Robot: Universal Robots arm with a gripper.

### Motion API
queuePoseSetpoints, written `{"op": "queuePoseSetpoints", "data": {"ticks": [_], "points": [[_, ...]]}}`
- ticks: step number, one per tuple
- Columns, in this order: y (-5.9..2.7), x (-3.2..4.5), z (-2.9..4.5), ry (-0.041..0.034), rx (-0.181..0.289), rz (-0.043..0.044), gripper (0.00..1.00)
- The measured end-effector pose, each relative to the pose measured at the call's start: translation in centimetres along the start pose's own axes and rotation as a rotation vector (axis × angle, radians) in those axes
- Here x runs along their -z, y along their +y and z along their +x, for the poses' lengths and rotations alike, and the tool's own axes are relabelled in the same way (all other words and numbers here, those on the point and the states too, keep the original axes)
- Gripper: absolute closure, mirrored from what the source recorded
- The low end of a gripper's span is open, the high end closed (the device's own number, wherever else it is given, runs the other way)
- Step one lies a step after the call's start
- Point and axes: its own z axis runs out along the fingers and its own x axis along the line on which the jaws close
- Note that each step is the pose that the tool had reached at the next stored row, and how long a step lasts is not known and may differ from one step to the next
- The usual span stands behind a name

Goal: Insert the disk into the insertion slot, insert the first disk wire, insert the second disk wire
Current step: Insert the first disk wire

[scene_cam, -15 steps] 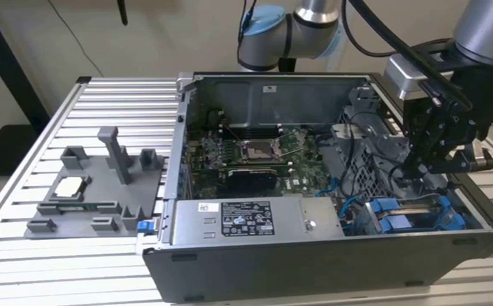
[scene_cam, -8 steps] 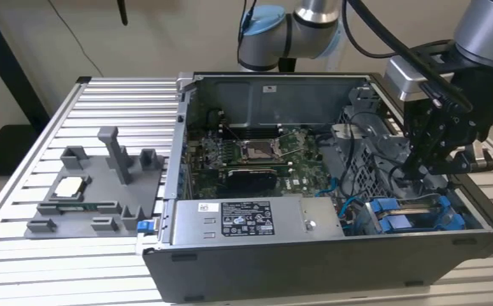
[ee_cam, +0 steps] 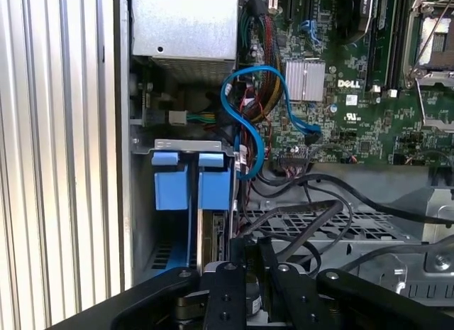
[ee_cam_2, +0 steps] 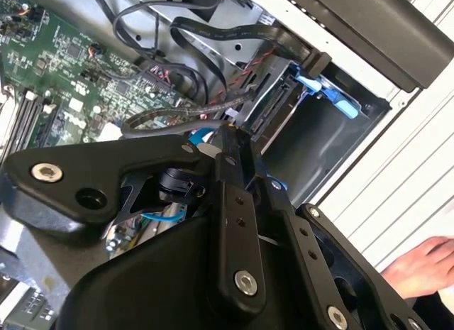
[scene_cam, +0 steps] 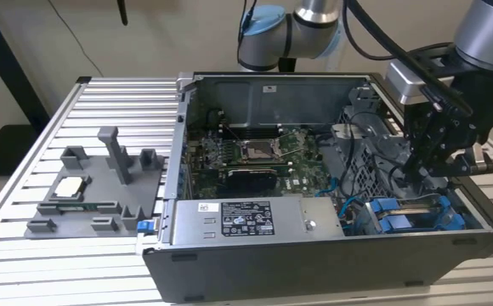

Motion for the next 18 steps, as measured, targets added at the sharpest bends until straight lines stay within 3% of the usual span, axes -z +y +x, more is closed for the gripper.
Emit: {"op": "queuePoseSetpoints", "data": {"ticks": [8, 14, 18], "points": [[-0.2, -0.46, 0.21, 0.0003, 0.0, -0.0011, 0.81], [-0.73, -0.75, 0.73, 0.0001, -0.002, -0.0189, 0.81], [-0.83, -0.83, 1.16, 0.0005, -0.007, -0.0201, 0.81]]}}
